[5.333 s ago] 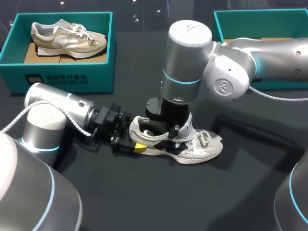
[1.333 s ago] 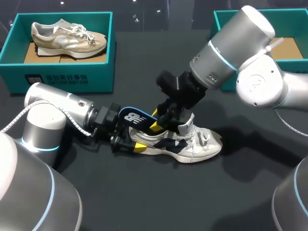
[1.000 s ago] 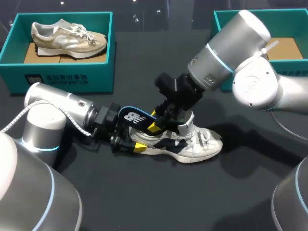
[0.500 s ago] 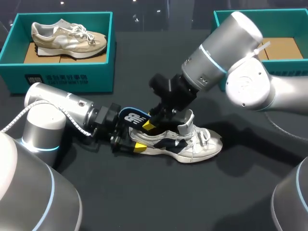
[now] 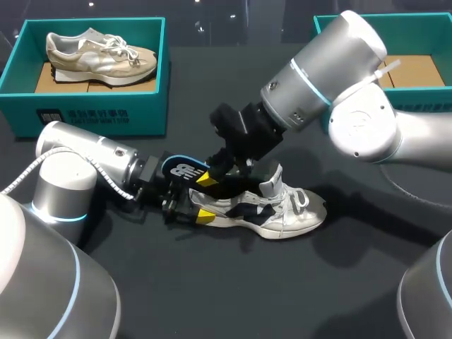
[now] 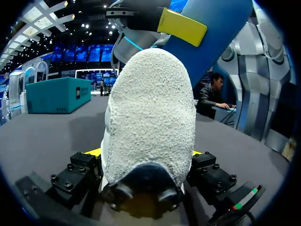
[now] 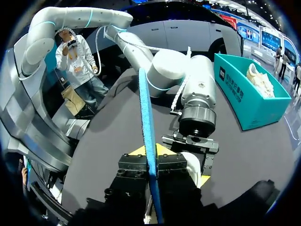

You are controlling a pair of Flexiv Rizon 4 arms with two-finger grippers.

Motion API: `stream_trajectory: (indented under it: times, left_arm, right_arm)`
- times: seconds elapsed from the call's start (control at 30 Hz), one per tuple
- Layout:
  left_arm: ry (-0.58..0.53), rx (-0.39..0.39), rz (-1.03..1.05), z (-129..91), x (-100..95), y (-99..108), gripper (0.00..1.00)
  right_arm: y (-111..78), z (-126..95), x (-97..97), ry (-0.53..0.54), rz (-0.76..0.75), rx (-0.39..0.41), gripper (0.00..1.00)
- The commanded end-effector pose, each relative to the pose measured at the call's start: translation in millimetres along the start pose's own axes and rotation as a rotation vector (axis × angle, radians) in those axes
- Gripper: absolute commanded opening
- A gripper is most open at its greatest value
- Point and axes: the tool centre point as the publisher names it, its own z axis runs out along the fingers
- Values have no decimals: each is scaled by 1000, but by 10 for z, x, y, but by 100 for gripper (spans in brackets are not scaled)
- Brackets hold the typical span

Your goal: Take the shoe out of the shoebox, open the shoe tongue, remove and reinsert the insole, then place the shoe into the shoebox

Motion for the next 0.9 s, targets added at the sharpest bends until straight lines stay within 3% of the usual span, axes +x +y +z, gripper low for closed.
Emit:
stream_trajectory:
  times: [0.03, 0.27, 0.33, 0.37, 0.5, 0.7, 0.9]
  left_arm:
    - [-1, -1, 0, -1, -18, 32, 0]
    - [-1, -1, 0, -1, -18, 32, 0]
    - [-1, -1, 0, -1, -18, 32, 0]
    - [-1, -1, 0, -1, -18, 32, 0]
    - [-1, -1, 0, -1, -18, 32, 0]
    - [-1, -1, 0, -1, -18, 32, 0]
    - [-1, -1, 0, -1, -18, 32, 0]
  right_arm:
    - [-26, -23, 28, -4, 1, -3, 0]
    - [-26, -23, 28, -4, 1, -3, 0]
    - [34, -43, 105, -4, -23, -131, 0]
    - [73, -64, 124, -13, -22, -143, 0]
    - [307, -257, 149, -25, -53, -195, 0]
    - [674, -748, 225, -76, -52, -261, 0]
    - [674, -748, 225, -76, -52, -261, 0]
